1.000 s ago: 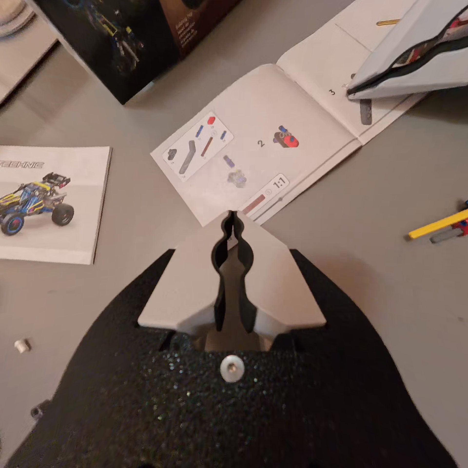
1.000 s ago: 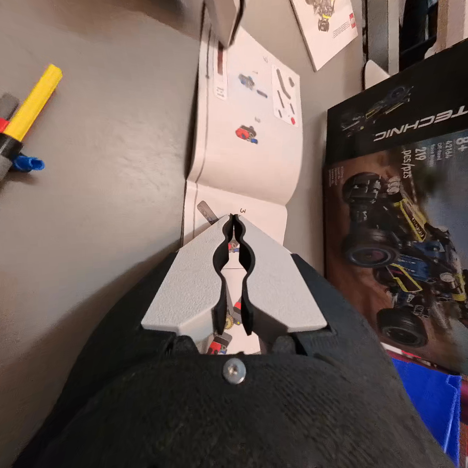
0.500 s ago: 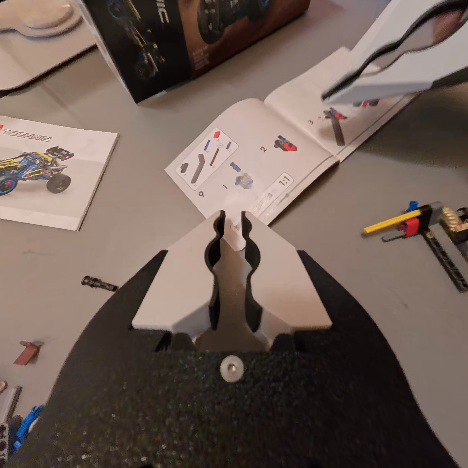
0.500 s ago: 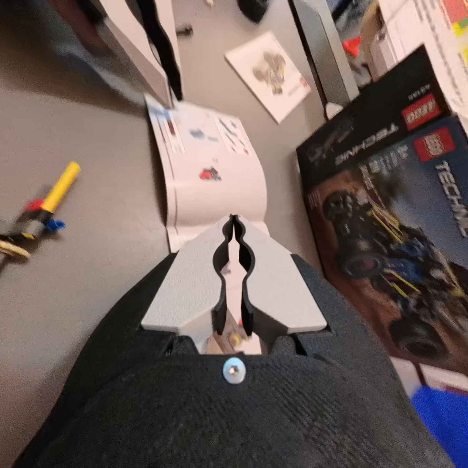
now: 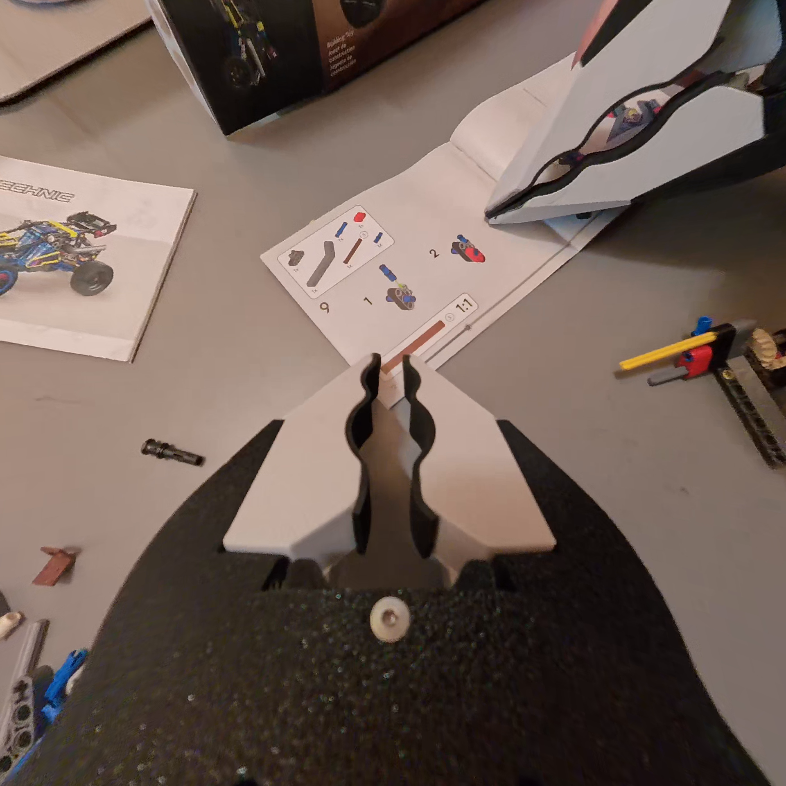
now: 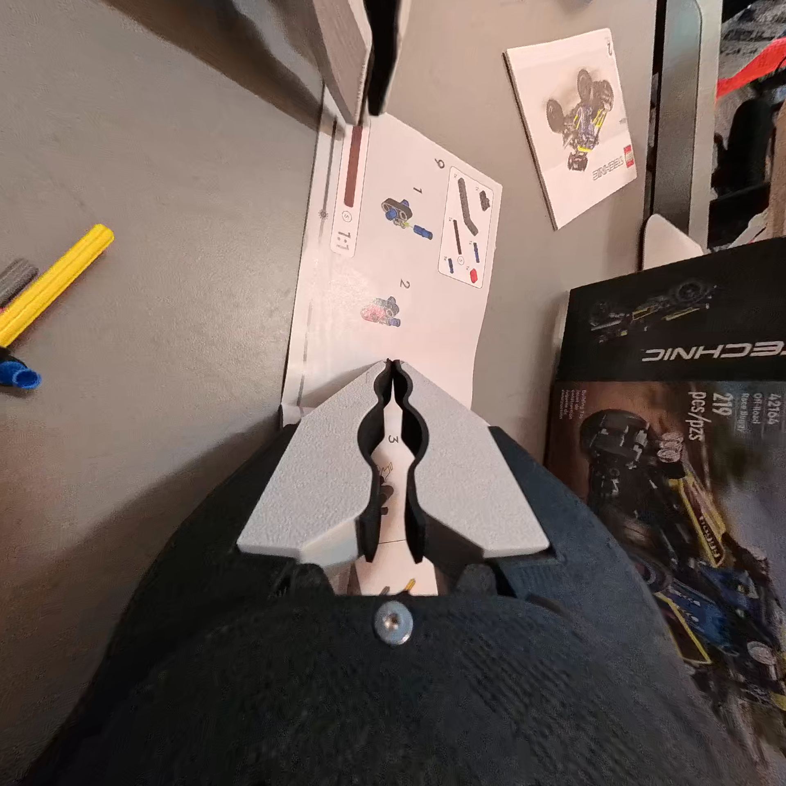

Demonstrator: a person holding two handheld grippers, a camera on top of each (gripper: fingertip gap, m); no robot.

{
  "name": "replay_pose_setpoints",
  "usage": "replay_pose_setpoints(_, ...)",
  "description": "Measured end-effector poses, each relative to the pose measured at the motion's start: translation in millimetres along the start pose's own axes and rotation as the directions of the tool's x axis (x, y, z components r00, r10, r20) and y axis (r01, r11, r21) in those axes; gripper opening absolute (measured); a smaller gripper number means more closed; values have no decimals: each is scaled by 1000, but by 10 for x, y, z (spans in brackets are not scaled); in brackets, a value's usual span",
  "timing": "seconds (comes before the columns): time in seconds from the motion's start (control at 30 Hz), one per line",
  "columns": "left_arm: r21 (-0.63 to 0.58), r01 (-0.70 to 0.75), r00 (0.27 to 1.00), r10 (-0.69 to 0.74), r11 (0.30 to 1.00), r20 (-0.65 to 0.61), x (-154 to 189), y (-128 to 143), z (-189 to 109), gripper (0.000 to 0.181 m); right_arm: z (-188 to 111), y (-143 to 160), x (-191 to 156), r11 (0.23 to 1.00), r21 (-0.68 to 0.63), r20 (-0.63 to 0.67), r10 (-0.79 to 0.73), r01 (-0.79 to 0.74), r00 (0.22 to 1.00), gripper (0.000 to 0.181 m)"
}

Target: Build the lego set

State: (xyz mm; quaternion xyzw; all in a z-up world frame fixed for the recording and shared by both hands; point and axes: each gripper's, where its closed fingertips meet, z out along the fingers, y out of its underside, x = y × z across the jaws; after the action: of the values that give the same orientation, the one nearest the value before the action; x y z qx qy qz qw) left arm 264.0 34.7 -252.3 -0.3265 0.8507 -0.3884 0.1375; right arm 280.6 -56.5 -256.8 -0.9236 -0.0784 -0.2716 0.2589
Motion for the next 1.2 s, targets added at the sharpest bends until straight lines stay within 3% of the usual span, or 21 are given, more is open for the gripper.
replay_pose_setpoints(0.17,139,8,999,-16,990,50,-81,-231,-363,7,-33,0,-43,998,36,31,44,-45,999,0)
replay_pose_setpoints(0.23,197,5,994,-26,980,103,-213,-288,-660,7,-87,-45,-148,994,79,100,65,-73,993,0)
replay_pose_setpoints(0.33,230,4,968,-61,973,242,-615,-195,-1222,8,-95,-63,-169,993,96,89,65,-73,994,0)
replay_pose_setpoints(0.5,157,97,835,-166,983,525,-1530,503,-2207,11,-58,-91,-115,994,62,-7,88,-87,996,0)
replay_pose_setpoints(0.63,136,222,810,-260,965,525,-1719,1091,-2578,11,-189,-180,11,977,157,-102,160,-143,982,0)
replay_pose_setpoints(0.73,126,271,809,-297,954,507,-1704,1406,-2658,11,-310,-109,130,971,199,-219,176,-133,960,0)
replay_pose_setpoints(0.83,133,296,840,-324,946,436,-1589,1525,-2582,10,-399,-27,195,970,206,-300,189,-130,935,0)
replay_pose_setpoints(0.97,125,251,912,-278,960,302,-1362,1386,-2355,10,-458,-23,206,964,223,-306,212,-147,928,0)
replay_pose_setpoints(1.2,10,81,977,-81,997,197,-1192,1030,-1837,12,-450,159,229,974,134,-323,216,-182,921,5)
